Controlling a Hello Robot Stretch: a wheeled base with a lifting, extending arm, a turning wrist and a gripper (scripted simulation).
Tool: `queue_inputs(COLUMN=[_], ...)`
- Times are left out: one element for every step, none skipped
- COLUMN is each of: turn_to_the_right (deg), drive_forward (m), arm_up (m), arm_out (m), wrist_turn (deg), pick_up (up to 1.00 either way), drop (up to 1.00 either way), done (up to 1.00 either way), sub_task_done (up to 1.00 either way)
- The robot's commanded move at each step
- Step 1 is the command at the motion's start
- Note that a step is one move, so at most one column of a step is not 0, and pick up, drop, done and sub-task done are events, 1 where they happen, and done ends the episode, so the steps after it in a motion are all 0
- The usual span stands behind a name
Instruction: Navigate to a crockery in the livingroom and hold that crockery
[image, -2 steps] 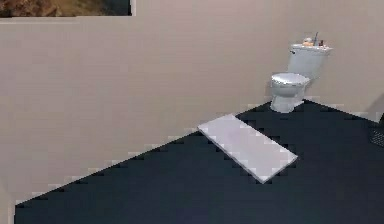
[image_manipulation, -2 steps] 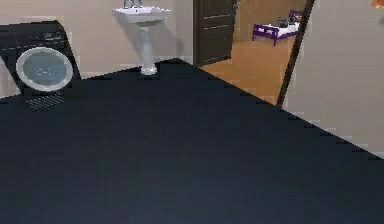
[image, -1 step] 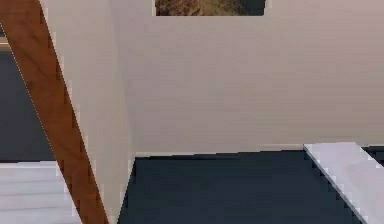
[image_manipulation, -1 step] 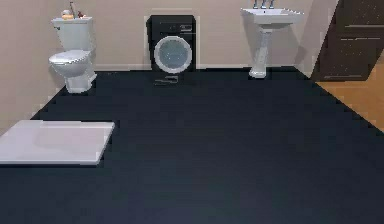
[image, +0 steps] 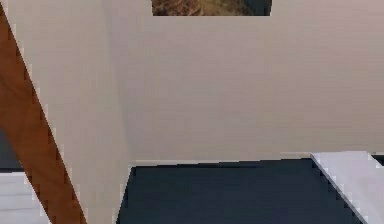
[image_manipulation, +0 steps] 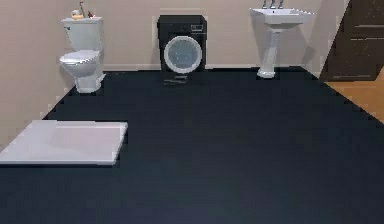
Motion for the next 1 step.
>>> queue_inputs(turn_to_the_right=[-45.0], drive_forward=[0.00], arm_up=[0.00], arm_out=[0.00], wrist_turn=[0.0], pick_up=[0.00], drop=[0.00], done=[0.00], sub_task_done=[0.00])
